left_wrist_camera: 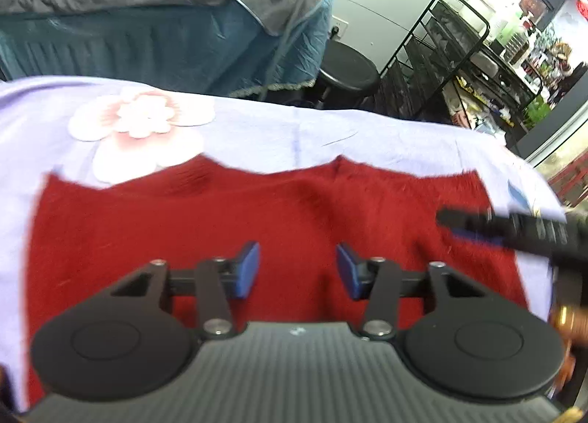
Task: Fold small clothes
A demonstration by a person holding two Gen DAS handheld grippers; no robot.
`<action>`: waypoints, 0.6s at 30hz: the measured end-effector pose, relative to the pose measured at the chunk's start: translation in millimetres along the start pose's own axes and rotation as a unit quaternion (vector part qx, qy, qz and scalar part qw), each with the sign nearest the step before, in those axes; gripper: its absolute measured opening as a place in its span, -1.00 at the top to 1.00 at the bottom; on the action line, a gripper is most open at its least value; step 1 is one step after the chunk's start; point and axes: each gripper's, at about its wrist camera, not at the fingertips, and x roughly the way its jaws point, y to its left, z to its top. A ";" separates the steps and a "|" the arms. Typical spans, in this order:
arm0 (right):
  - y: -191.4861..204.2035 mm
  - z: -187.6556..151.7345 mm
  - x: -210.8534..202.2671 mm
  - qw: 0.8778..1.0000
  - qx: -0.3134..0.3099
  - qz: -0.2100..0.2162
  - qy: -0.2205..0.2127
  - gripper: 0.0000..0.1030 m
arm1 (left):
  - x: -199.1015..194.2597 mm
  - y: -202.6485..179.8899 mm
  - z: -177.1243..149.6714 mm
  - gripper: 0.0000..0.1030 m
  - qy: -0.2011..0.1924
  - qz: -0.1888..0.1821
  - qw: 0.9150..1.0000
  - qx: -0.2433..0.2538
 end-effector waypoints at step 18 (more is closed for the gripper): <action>-1.1 -5.3 -1.0 0.990 0.100 0.084 -0.052 0.96 | 67.7 12.7 3.6 0.12 0.064 0.049 0.997 -0.021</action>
